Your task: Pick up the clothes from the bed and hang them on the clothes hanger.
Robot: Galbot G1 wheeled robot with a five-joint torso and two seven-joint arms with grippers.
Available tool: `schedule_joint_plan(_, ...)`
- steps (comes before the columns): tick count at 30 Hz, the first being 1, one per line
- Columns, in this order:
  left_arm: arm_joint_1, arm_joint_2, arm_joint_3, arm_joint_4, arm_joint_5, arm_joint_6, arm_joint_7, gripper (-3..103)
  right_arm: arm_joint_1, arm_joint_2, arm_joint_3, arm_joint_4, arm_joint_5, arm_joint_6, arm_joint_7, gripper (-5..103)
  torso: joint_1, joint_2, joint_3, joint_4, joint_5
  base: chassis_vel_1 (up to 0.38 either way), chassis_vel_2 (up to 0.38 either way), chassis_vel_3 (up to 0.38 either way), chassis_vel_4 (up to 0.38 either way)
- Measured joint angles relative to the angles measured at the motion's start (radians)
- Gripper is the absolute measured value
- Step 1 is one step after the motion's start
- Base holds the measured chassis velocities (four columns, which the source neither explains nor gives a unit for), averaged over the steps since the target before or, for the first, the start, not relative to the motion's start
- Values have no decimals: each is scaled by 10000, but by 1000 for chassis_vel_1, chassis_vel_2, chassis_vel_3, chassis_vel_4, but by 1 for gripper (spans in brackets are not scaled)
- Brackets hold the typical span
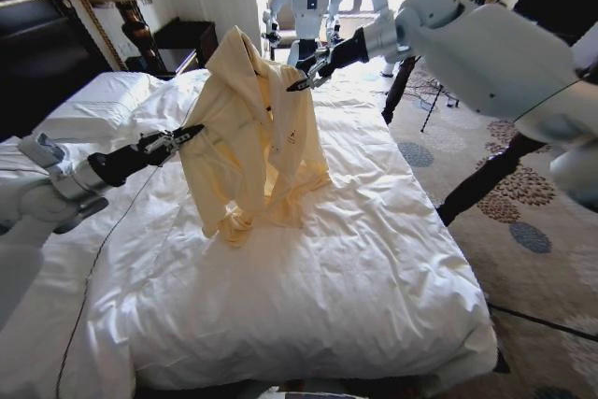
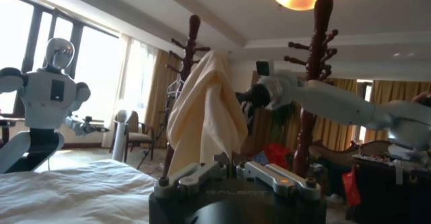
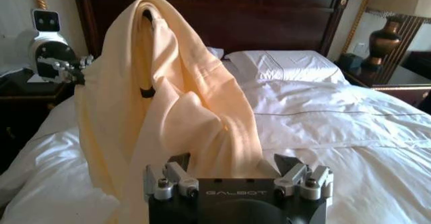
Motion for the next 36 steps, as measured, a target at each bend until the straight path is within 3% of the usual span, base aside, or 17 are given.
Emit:
schedule_joint_plan(1,0,-3,0,0,2,-3,11,2,-11,20,0,-25,-20,23,0,84,0,0,0,0,0,0,0,0,0)
schedule_joint_plan(2,-2,-5,2,1,2,-6,31,2,-30,43,0,-38,-27,35,-1,73,0,0,0,0,0,0,0,0,0)
schedule_joint_plan(5,-16,-5,6,6,2,-14,55,2,-64,45,2,-35,-28,53,-4,68,0,0,0,0,-1,0,0,0,0)
schedule_joint_plan(9,-47,12,30,17,2,-40,87,2,-218,-61,24,213,39,59,8,46,0,0,0,0,1,0,0,0,0)
schedule_joint_plan(11,-47,13,34,17,2,-43,89,2,-230,-87,25,268,60,58,23,46,0,0,0,0,1,0,0,0,0)
schedule_joint_plan(13,-47,13,39,16,2,-51,91,2,-250,-155,26,395,110,54,55,40,0,0,0,0,-1,0,0,0,0)
schedule_joint_plan(17,-32,11,47,-36,39,-73,-93,2,-280,-485,23,950,369,-52,229,19,-1,0,0,0,0,0,0,0,0)
schedule_joint_plan(19,-37,11,52,-51,43,-74,-129,1,-281,-546,21,1041,405,-99,248,19,-1,0,0,0,0,0,0,0,0)
schedule_joint_plan(21,-62,11,72,-114,47,-76,-238,12,-297,-716,15,1239,456,-156,268,8,-1,0,0,0,0,0,0,0,0)
schedule_joint_plan(22,-73,11,84,-142,48,-76,-284,12,-310,-770,15,1297,463,-168,276,3,-1,0,0,0,0,0,0,0,0)
schedule_joint_plan(24,-78,11,90,-161,47,-75,-312,17,-319,-813,14,1342,472,-182,283,1,-1,0,0,0,0,0,0,0,0)
schedule_joint_plan(30,1,-6,37,-232,64,-54,-459,44,-319,-1250,5,1519,638,-282,320,1,-1,0,0,2,1,0,0,0,0)
schedule_joint_plan(33,20,-11,19,-233,90,-52,-470,49,-269,-1354,-28,1527,634,-282,261,1,-1,0,0,1,1,0,0,0,0)
schedule_joint_plan(34,28,-18,5,-252,134,-49,-571,60,-191,-1488,-87,1536,598,-282,156,1,-1,0,-1,-1,1,0,0,0,0)
schedule_joint_plan(36,16,-18,3,-273,140,-48,-636,60,-172,-1533,-96,1535,551,-282,98,1,-1,0,0,-1,1,0,0,0,0)
